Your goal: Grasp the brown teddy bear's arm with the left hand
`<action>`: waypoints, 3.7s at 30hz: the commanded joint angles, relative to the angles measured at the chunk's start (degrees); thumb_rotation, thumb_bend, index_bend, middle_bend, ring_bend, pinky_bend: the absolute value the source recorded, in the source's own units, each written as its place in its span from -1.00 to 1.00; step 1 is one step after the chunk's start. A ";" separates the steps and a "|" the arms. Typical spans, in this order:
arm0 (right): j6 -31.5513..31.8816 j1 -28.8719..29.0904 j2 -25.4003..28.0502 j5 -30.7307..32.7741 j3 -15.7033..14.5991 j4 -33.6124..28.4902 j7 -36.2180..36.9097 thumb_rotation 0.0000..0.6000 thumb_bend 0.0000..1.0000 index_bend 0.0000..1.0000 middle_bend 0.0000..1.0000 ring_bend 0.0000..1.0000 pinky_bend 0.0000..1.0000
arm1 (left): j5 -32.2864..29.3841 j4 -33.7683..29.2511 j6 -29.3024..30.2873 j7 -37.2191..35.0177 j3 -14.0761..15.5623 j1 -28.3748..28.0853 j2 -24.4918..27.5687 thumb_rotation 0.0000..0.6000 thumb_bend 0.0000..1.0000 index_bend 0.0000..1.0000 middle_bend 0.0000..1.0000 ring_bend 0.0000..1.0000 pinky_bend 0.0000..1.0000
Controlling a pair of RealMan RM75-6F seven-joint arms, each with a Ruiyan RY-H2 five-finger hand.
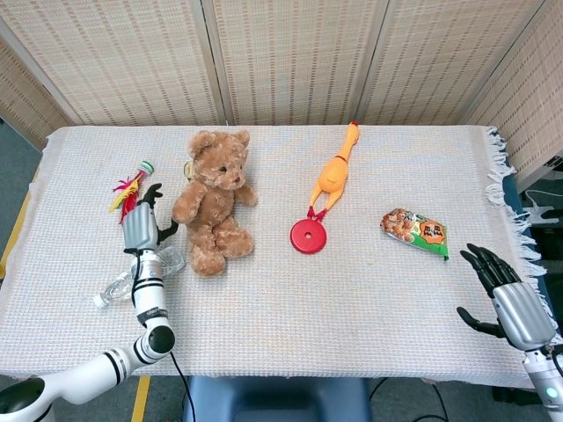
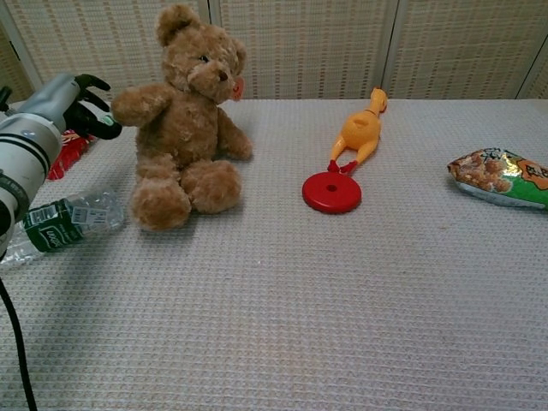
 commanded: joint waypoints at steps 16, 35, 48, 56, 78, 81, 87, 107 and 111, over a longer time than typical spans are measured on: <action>-0.18 0.18 -0.17 0.23 -0.12 -0.19 -0.35 1.00 -0.70 -1.00 -1.00 -1.00 -0.71 | -6.12 -16.84 -1.31 2.86 2.45 3.22 7.28 1.00 -0.20 -0.73 -0.57 -0.49 -0.16; -0.64 0.56 -0.29 0.63 -0.04 -0.15 -0.03 1.00 -0.70 -1.00 -1.00 -1.00 -0.71 | -12.97 -20.84 1.16 -1.99 0.67 -0.15 6.09 1.00 -0.22 -0.71 -0.57 -0.48 -0.12; -1.85 1.07 -0.49 1.09 -0.10 -0.37 -0.64 1.00 -0.69 -1.00 -1.00 -1.00 -0.71 | -15.14 -15.58 4.23 -4.40 -1.06 -1.94 2.93 1.00 -0.16 -0.29 -0.15 -0.25 -0.05; -2.52 1.28 -0.50 1.37 -0.22 -0.54 -0.97 1.00 -0.70 -1.00 -1.00 -1.00 -0.71 | -9.59 -9.24 6.91 -6.04 1.15 -2.97 0.25 1.00 0.06 -0.01 0.14 -0.02 0.04; -3.62 1.72 -0.55 1.88 -0.33 -1.06 -1.79 1.00 -0.70 -1.00 -1.00 -1.00 -0.70 | 2.81 1.02 9.66 -9.07 5.69 -2.65 -3.27 1.00 0.06 0.08 0.19 -0.02 0.06; -3.55 1.68 -0.54 1.80 -0.38 -1.07 -1.79 1.00 -0.70 -1.00 -1.00 -1.00 -0.70 | -0.60 -1.28 6.43 -5.20 5.61 -2.02 -2.18 1.00 0.06 0.09 0.20 -0.02 0.06; -3.77 1.77 -0.57 2.03 -0.33 -1.16 -1.94 1.00 -0.70 -1.00 -1.00 -1.00 -0.70 | -8.24 -6.30 2.73 3.34 4.94 -1.33 0.39 1.00 0.06 0.11 0.22 -0.02 0.06; -4.26 1.94 -0.68 2.42 -0.31 -1.36 -2.41 1.00 -0.70 -1.00 -1.00 -1.00 -0.70 | -5.27 -5.61 3.26 1.94 4.87 -0.67 0.02 1.00 0.06 0.11 0.21 -0.02 0.07; -4.41 2.02 -0.70 2.60 -0.23 -1.38 -2.50 1.00 -0.70 -1.00 -1.00 -1.00 -0.70 | -1.22 -4.37 5.59 -1.49 4.85 -0.91 -0.74 1.00 0.06 0.10 0.20 -0.02 0.07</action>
